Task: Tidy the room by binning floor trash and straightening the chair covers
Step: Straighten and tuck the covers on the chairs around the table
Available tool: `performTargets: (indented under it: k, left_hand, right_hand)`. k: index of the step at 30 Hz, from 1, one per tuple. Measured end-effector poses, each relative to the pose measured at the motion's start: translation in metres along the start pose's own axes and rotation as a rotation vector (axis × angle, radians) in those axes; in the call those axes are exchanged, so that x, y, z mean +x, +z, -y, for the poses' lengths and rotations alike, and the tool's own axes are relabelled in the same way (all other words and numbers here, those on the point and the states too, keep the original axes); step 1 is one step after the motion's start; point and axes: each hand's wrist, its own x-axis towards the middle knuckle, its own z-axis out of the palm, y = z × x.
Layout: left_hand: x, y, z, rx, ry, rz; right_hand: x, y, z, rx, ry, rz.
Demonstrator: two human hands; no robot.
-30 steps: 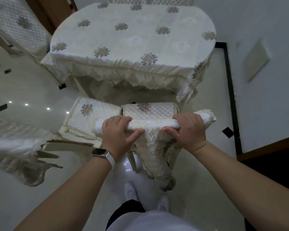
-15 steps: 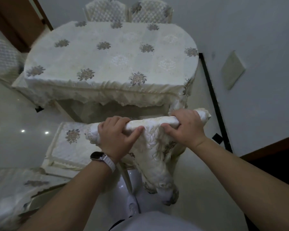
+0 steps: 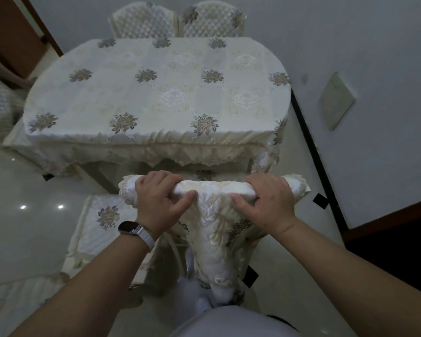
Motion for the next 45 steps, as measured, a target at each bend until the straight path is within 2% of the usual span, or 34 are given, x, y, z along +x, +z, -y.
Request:
performTargets:
  k: [7, 16, 26, 34, 45]
  left_hand:
    - [0.006, 0.006, 0.005, -0.005, 0.007, -0.009]
    - [0.016, 0.029, -0.021, 0.036, -0.053, -0.067]
    - [0.043, 0.05, -0.037, 0.071, -0.087, -0.042]
    - [0.067, 0.065, -0.033, 0.076, -0.089, -0.066]
    - [0.102, 0.061, 0.005, 0.045, 0.007, -0.035]
  right_hand:
    - [0.013, 0.008, -0.003, -0.015, -0.017, -0.031]
    - [0.036, 0.011, -0.047, 0.018, -0.069, -0.003]
    - [0.063, 0.013, -0.083, 0.035, -0.117, -0.035]
    - [0.084, 0.022, -0.099, 0.062, -0.092, -0.042]
    - [0.107, 0.04, -0.082, 0.017, 0.0, -0.03]
